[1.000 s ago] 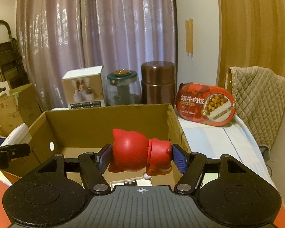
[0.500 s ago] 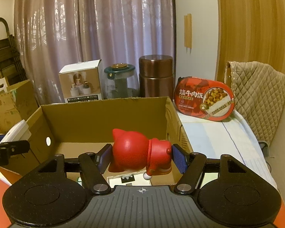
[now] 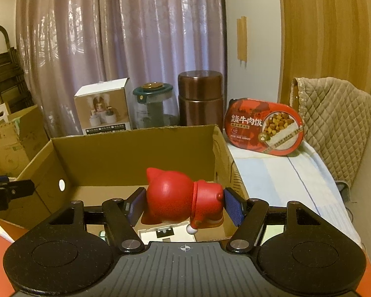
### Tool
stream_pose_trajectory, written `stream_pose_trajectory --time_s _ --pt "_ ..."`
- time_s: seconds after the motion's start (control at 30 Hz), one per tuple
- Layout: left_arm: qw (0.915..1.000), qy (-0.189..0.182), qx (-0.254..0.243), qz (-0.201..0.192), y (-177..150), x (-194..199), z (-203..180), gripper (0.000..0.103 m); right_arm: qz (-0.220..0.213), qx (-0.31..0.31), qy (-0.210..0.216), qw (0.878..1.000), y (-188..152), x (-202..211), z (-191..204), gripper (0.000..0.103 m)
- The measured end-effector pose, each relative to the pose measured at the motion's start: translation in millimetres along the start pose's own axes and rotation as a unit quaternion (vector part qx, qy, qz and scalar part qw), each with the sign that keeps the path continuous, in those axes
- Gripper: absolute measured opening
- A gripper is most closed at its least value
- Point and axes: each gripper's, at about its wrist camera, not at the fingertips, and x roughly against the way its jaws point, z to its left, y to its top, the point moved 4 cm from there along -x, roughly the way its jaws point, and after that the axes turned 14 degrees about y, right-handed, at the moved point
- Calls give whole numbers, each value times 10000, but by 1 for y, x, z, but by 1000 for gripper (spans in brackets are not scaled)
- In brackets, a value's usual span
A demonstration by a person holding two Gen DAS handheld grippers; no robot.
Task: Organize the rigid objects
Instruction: 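Lower the night light into the box and open the left gripper while the right gripper releases the red toy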
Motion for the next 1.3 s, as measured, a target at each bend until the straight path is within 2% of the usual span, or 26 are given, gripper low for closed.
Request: stream_pose_trajectory --time_s 0.73,0.83,0.97,1.3 --pt "10000 -37 -53 -54 1 6 -8 63 -27 -198 -93 9998 -2 0 -12 64" --pt "10000 -36 -64 -62 1 6 -9 63 -202 -164 -106 9996 0 4 -12 65" --pt "10000 -35 -63 -65 1 6 -9 63 -444 -166 -247 9986 4 10 -14 82" --pt "9999 -44 -76 -112 5 8 -11 63 -721 -284 -452 9960 12 25 -24 84"
